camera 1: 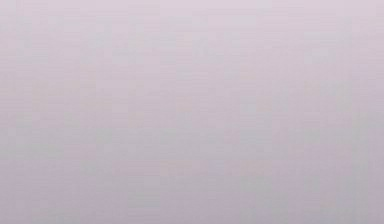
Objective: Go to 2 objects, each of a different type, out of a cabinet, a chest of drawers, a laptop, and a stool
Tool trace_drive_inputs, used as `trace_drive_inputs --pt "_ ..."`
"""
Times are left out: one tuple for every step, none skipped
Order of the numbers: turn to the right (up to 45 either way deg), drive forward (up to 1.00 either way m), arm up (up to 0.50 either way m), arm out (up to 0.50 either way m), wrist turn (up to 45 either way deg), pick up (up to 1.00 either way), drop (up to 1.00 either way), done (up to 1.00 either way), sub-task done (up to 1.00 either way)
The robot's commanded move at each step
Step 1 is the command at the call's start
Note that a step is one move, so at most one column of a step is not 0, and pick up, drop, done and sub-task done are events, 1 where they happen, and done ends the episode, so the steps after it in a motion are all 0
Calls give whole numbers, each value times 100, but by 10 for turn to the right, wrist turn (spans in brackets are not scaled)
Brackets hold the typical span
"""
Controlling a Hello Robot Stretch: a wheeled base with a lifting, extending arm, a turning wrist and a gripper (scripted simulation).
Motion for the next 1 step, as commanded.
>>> trace_drive_inputs --pt "-450 0 0 0 0 0 0 0 0"
